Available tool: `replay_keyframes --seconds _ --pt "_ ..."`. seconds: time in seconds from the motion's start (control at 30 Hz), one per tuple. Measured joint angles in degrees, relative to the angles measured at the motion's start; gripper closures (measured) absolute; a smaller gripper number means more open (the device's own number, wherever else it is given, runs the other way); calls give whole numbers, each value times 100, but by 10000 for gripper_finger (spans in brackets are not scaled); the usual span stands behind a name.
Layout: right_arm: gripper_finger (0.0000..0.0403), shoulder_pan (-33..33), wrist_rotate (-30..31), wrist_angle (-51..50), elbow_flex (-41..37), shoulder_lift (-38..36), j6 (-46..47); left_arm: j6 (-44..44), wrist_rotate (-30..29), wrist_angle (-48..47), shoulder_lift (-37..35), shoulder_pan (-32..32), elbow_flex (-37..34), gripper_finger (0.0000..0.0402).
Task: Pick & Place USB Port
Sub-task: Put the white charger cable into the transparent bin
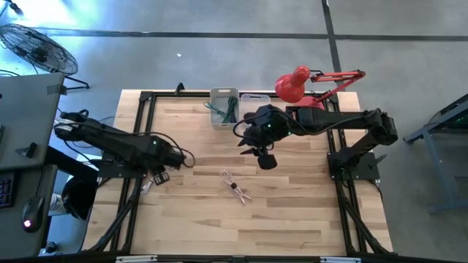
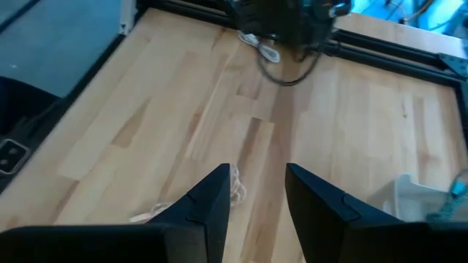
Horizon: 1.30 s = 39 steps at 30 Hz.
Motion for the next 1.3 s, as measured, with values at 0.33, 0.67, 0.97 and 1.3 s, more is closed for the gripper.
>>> replay_keyframes --seconds 0.33,0.67,0.97,1.3 --pt "279 45 194 -17 0 0 7 -568 297 146 555 -730 4 278" --pt "279 108 174 -19 0 0 64 -1081 359 727 670 -1154 -295 278" --pt "279 328 172 1 0 0 68 -1085 461 982 963 -1148 -477 278" --pt "279 574 172 11 0 0 41 -634 849 1445 1694 -1139 -852 279"
